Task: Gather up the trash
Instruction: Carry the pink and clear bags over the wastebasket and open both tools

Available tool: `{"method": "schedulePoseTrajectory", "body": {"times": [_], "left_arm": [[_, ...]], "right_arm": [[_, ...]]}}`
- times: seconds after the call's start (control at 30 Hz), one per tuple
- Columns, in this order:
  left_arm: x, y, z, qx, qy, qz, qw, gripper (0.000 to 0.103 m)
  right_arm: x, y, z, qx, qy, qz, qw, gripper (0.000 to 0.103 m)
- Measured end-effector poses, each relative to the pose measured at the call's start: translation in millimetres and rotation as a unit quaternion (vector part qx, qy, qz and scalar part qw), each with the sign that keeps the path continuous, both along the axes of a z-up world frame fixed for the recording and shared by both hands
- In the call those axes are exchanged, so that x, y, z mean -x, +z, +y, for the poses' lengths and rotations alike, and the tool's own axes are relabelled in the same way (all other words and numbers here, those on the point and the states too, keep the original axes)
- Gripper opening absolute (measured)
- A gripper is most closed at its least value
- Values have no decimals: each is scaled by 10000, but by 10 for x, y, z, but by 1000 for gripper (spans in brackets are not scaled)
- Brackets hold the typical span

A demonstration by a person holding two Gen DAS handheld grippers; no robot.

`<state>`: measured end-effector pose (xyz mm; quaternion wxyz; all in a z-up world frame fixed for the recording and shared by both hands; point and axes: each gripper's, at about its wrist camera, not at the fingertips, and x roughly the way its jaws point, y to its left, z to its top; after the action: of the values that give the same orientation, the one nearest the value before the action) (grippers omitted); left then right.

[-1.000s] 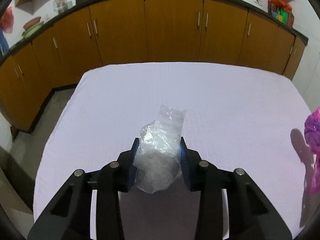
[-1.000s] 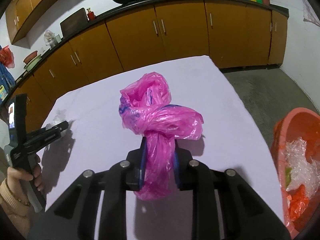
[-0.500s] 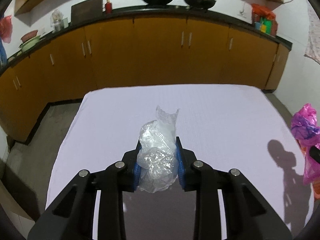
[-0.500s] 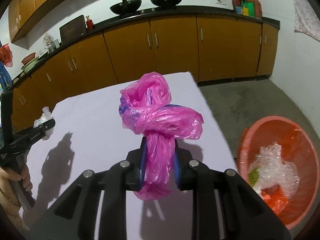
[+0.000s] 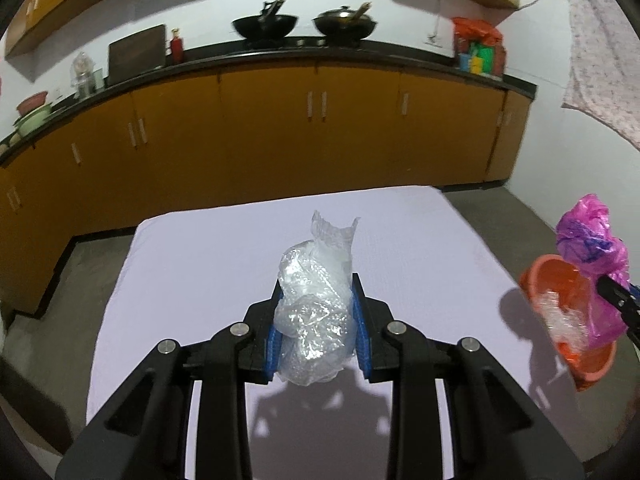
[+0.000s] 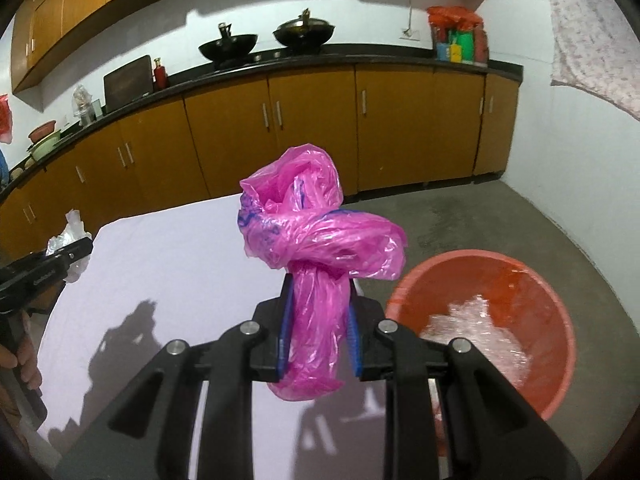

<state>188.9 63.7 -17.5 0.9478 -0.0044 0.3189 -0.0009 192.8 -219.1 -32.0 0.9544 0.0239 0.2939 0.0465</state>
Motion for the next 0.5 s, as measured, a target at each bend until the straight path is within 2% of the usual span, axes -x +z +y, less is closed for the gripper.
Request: {"method": "schedulePoseTrajectory", "body": {"times": [0.27, 0.5], "left_arm": [[146, 97, -531, 89, -511, -141, 9986, 30], [179, 102, -1053, 333, -1094, -133, 9934, 30]], "right_arm": [[256, 67, -469, 56, -444, -88, 9990, 24], [347, 60, -971, 28, -919, -103, 9957, 24]]}}
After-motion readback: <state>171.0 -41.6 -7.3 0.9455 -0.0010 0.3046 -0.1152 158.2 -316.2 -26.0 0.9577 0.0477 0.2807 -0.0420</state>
